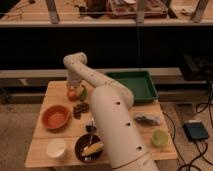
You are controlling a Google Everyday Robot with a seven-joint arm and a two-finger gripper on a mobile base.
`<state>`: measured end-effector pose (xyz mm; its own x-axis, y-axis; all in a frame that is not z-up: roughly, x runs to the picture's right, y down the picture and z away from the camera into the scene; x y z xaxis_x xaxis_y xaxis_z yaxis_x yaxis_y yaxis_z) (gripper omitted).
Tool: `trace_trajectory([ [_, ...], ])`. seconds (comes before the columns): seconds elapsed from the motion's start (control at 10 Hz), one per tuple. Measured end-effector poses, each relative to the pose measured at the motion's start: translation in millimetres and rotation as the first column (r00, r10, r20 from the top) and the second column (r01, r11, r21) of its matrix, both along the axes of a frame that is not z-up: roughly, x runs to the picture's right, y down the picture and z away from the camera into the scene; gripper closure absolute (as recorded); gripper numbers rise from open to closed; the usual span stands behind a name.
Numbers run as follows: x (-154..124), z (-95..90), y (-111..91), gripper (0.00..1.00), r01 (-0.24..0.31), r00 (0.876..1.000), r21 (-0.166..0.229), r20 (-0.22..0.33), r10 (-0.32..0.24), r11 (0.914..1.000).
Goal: Place apple in paper cup
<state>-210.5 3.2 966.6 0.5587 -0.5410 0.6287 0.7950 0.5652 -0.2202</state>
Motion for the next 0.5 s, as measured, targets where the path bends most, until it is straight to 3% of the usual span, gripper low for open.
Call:
trace_trajectory([
  [0.5, -7.6, 6.2, 9.4, 0.48, 0.002, 1.000, -0.021, 0.022, -0.001, 0.9998],
])
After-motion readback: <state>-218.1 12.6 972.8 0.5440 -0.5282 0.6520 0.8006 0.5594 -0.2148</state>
